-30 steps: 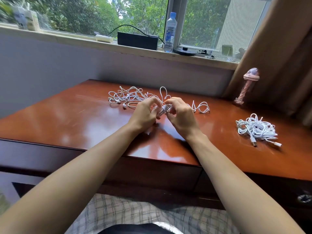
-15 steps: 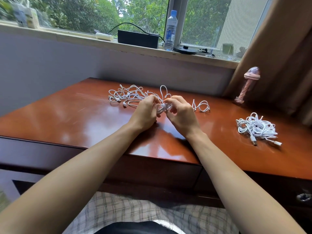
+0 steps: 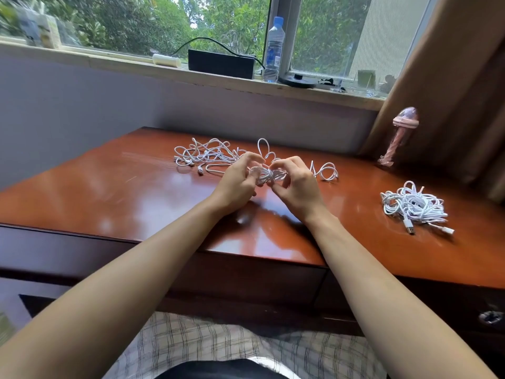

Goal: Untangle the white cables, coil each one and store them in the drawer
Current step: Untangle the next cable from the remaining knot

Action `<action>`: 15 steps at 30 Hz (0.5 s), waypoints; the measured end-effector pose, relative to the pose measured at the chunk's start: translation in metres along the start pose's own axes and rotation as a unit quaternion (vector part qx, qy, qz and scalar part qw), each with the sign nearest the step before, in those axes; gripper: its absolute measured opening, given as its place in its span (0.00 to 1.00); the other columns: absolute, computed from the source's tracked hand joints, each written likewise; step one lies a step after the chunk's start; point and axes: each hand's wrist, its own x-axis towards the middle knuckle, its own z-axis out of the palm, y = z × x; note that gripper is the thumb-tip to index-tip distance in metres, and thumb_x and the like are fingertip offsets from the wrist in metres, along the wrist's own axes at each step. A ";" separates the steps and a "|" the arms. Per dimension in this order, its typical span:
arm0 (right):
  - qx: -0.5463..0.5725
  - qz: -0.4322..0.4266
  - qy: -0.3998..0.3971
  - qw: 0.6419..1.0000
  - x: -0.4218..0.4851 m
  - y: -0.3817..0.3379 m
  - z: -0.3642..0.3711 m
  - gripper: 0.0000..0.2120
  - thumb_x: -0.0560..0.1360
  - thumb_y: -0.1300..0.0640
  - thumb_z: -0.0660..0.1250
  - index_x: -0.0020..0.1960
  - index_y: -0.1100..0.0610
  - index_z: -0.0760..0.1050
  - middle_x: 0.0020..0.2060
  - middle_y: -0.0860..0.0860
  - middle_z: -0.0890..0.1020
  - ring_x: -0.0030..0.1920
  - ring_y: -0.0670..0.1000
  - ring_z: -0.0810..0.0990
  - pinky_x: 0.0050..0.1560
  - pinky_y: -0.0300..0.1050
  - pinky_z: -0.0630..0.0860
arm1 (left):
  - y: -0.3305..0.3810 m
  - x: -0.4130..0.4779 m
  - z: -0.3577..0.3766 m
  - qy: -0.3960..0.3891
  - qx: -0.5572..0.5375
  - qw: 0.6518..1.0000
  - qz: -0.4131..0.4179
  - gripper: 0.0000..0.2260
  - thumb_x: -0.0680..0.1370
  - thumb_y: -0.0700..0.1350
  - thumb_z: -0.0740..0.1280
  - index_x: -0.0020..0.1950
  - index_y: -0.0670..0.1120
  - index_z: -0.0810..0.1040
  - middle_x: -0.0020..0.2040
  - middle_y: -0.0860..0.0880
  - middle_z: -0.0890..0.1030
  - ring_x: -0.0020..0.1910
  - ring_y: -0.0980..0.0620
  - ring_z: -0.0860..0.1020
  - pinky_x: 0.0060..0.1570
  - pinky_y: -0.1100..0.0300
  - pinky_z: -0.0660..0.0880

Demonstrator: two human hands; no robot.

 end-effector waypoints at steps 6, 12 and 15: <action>-0.019 0.026 0.004 0.999 -0.002 0.002 -0.010 0.14 0.71 0.56 0.77 0.55 0.53 0.81 0.51 0.48 0.79 0.40 0.45 0.75 0.46 0.42 0.74 | -0.003 0.001 0.003 -0.060 -0.016 0.998 -0.012 0.18 0.74 0.41 0.67 0.64 0.49 0.75 0.53 0.47 0.79 0.41 0.55 0.79 0.46 0.55 0.79; -0.033 0.039 0.002 0.999 0.003 0.008 -0.021 0.14 0.71 0.54 0.77 0.56 0.52 0.82 0.51 0.48 0.80 0.49 0.50 0.75 0.52 0.47 0.75 | 0.000 0.007 0.009 -0.041 -0.014 0.999 -0.005 0.15 0.78 0.39 0.70 0.64 0.47 0.76 0.54 0.49 0.83 0.46 0.53 0.84 0.49 0.60 0.79; -0.047 0.037 -0.008 0.998 0.003 0.012 -0.034 0.14 0.72 0.53 0.77 0.56 0.51 0.82 0.51 0.47 0.80 0.48 0.48 0.73 0.52 0.45 0.74 | 0.005 0.011 0.014 -0.046 -0.002 0.999 0.015 0.14 0.77 0.40 0.71 0.63 0.47 0.77 0.55 0.52 0.81 0.47 0.53 0.83 0.51 0.57 0.80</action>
